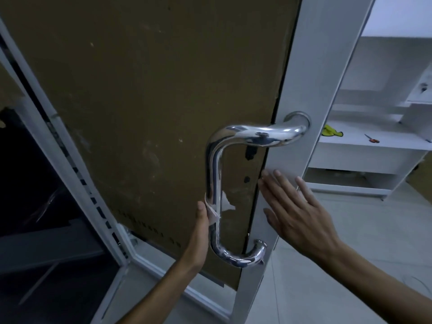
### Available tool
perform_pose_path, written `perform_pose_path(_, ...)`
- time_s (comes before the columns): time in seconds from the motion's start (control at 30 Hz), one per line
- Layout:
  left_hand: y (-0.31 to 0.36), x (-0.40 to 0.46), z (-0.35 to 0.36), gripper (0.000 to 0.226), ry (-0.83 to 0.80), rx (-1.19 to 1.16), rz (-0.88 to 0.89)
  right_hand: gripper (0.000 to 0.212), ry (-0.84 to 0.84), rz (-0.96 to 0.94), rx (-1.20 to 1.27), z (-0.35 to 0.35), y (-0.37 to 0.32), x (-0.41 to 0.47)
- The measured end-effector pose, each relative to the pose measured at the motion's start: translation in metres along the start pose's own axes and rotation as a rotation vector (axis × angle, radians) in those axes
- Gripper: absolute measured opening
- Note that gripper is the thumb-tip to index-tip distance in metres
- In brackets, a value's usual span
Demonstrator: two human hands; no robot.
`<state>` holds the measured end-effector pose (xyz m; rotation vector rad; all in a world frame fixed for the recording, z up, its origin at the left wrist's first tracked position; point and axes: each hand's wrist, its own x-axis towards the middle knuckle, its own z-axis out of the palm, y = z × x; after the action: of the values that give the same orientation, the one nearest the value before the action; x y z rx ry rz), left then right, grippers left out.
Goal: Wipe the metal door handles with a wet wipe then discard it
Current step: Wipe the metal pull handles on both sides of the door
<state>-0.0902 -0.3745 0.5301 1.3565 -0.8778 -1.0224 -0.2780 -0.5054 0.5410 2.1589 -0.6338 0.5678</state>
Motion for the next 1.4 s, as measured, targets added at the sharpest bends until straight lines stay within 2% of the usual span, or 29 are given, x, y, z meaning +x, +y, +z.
perform_pose_path(0.07, 0.004, 0.0, 0.0, 0.064, 0.003, 0.008, 0.106, 0.057, 0.016, 0.05, 0.02, -0.003, 0.003, 0.007)
perform_pose_path(0.17, 0.021, 0.004, -0.004, 0.097, -0.02, -0.027, 0.274, 0.058, 0.032, 0.115, 0.044, -0.004, 0.005, 0.012)
perform_pose_path(0.23, 0.034, 0.006, -0.004, 0.103, -0.034, -0.049, 0.365, 0.058, 0.038, 0.124, 0.049, -0.003, 0.004, 0.012)
perform_pose_path(0.33, 0.038, 0.004, 0.002, 0.095, -0.005, -0.006, 0.451, 0.058, 0.043, 0.127, 0.042, -0.001, 0.003, 0.012)
perform_pose_path(0.47, 0.006, 0.0, 0.014, 0.072, 0.077, 0.3, 0.537, 0.059, 0.043, 0.14, 0.039, 0.0, 0.001, 0.012)
perform_pose_path(0.63, -0.044, 0.005, 0.011, 0.073, 0.157, 0.639, 0.561, 0.058, 0.038, 0.156, 0.066, -0.001, -0.003, 0.013)
perform_pose_path(0.77, -0.048, 0.003, 0.012, 0.077, 0.127, 0.494, 0.46, 0.059, 0.033, 0.161, 0.072, -0.001, -0.004, 0.011)
perform_pose_path(0.9, -0.002, 0.006, 0.016, 0.069, 0.119, 0.246, 0.383, 0.061, 0.018, 0.164, 0.057, 0.003, -0.007, 0.011)
perform_pose_path(0.97, 0.024, 0.016, 0.006, 0.064, 0.044, 0.117, 0.27, 0.061, 0.012, 0.168, 0.055, 0.003, -0.008, 0.012)
perform_pose_path(1.1, 0.057, 0.035, -0.016, 0.079, -0.13, -0.031, 0.172, 0.061, 0.01, 0.188, 0.046, 0.002, -0.008, 0.012)
perform_pose_path(1.2, 0.05, 0.049, -0.031, 0.095, -0.239, -0.063, 0.087, 0.063, -0.001, 0.195, 0.059, 0.002, -0.01, 0.012)
perform_pose_path(1.3, 0.03, 0.053, -0.036, 0.099, -0.315, -0.023, -0.037, 0.064, -0.016, 0.199, 0.076, 0.002, -0.01, 0.012)
perform_pose_path(1.4, 0.002, 0.045, -0.035, 0.093, -0.255, 0.012, -0.127, 0.064, -0.019, 0.212, 0.081, 0.0, -0.01, 0.012)
